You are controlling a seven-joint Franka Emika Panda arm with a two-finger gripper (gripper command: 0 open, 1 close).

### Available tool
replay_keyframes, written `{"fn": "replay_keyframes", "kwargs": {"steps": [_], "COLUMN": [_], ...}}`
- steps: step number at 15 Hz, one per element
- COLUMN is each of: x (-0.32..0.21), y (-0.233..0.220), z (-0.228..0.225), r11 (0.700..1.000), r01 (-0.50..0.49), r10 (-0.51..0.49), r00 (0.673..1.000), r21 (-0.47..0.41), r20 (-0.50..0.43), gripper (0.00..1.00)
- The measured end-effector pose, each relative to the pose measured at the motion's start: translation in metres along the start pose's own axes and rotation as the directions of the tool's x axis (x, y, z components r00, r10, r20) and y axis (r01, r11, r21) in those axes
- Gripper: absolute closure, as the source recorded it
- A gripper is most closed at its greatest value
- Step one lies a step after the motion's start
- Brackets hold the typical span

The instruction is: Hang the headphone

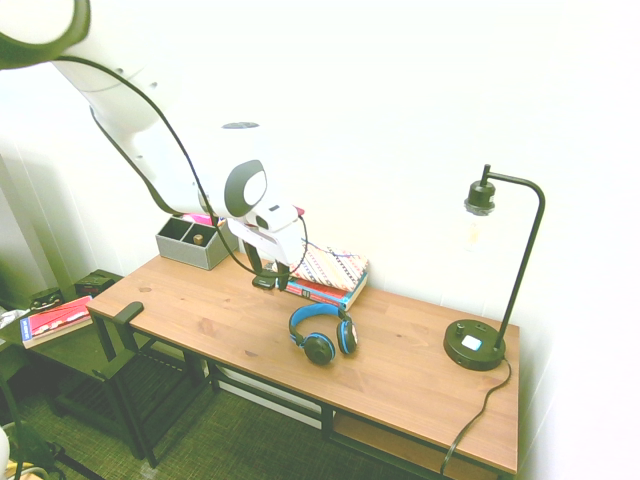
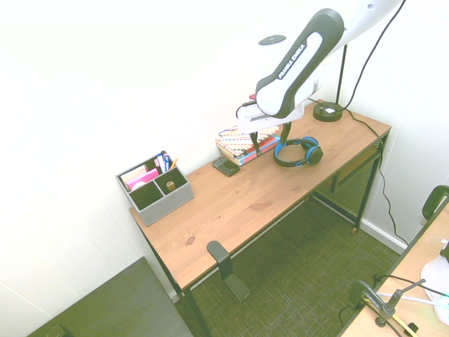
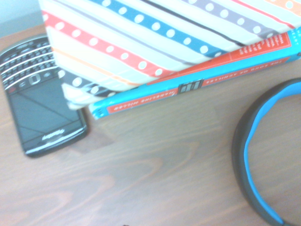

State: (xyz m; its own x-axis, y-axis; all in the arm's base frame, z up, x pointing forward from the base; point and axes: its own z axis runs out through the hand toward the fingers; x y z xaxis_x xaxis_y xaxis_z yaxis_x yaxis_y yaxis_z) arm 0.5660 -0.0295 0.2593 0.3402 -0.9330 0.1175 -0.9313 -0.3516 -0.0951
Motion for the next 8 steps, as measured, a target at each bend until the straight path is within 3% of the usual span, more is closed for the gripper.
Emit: {"fn": "replay_keyframes", "kwargs": {"steps": [7,8], "x": [0.048,0.049], "y": [-0.003,-0.003], "z": [0.055,0.066], "r11": [0.994,0.993], "r01": [-0.098,-0.106], "r10": [0.098,0.106], "r00": [0.995,0.994], "r21": [-0.039,-0.043], "r20": [-0.004,0.002], "gripper": [0.00,1.00]}}
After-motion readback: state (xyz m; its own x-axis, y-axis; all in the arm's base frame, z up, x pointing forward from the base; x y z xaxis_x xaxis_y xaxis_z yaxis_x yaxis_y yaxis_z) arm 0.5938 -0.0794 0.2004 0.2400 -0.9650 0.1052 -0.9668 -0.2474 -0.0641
